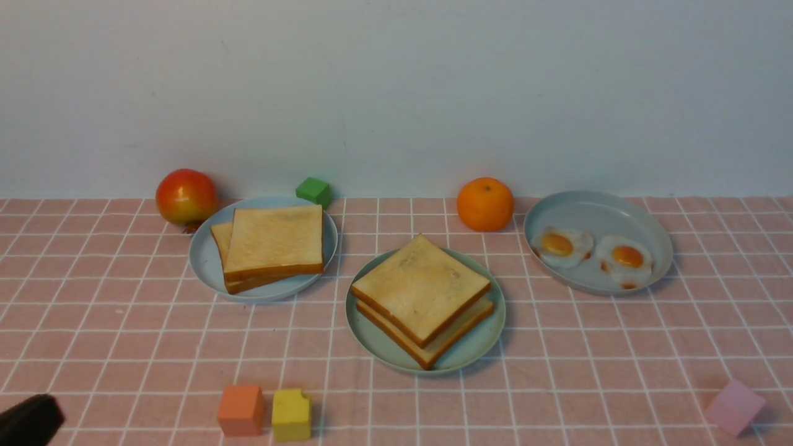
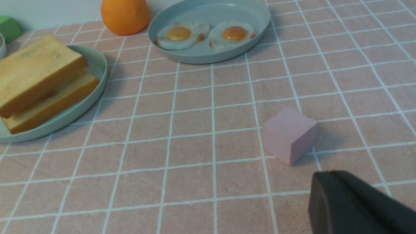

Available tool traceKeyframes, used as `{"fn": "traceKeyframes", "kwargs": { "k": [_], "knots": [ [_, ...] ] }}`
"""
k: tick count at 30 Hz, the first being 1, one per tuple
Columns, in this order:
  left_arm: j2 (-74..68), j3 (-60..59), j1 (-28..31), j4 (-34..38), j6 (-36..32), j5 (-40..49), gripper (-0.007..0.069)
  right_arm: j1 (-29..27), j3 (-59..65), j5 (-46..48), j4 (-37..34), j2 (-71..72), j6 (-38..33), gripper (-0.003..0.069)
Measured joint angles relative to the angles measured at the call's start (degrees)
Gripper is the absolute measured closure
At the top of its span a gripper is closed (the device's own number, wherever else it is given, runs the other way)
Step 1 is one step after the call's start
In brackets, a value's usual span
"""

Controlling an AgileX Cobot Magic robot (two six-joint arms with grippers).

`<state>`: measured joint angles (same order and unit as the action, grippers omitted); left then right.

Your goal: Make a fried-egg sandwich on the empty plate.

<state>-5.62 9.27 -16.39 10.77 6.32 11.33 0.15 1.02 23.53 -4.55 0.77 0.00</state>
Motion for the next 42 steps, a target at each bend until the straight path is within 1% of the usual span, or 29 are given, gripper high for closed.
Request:
{"fn": "traceKeyframes", "kwargs": {
  "k": [1,2,4,5,6,8,13,42],
  "knots": [
    [3.7,-2.9,6.5,-0.6,1.1,0.1,0.0612,0.0,0.0,0.0,0.0,0.0,0.0,0.0652],
    [4.0,-3.6,7.1,-0.5,1.1,0.1,0.0612,0.0,0.0,0.0,0.0,0.0,0.0,0.0652],
    [6.1,-8.2,13.2,-1.1,1.7,0.8,0.0612,0.0,0.0,0.0,-0.2,0.0,0.0,0.0652],
    [6.1,-8.5,13.5,-1.2,1.7,1.0,0.0612,0.0,0.0,0.0,-0.1,0.0,0.0,0.0651],
    [6.1,-10.2,15.8,-1.3,2.9,4.5,0.0612,0.0,0.0,0.0,-0.2,0.0,0.0,0.0650],
    [6.1,-10.5,16.9,-1.7,4.3,8.2,0.0612,0.0,0.0,0.0,-0.2,0.0,0.0,0.0648],
    [6.1,-10.5,17.2,-1.8,5.3,8.7,0.0612,0.0,0.0,0.0,-0.2,0.0,0.0,0.0646],
    [6.1,-10.5,17.2,-1.7,5.3,8.8,0.0612,0.0,0.0,-0.1,-0.2,0.0,0.0,0.0625]
  ]
}}
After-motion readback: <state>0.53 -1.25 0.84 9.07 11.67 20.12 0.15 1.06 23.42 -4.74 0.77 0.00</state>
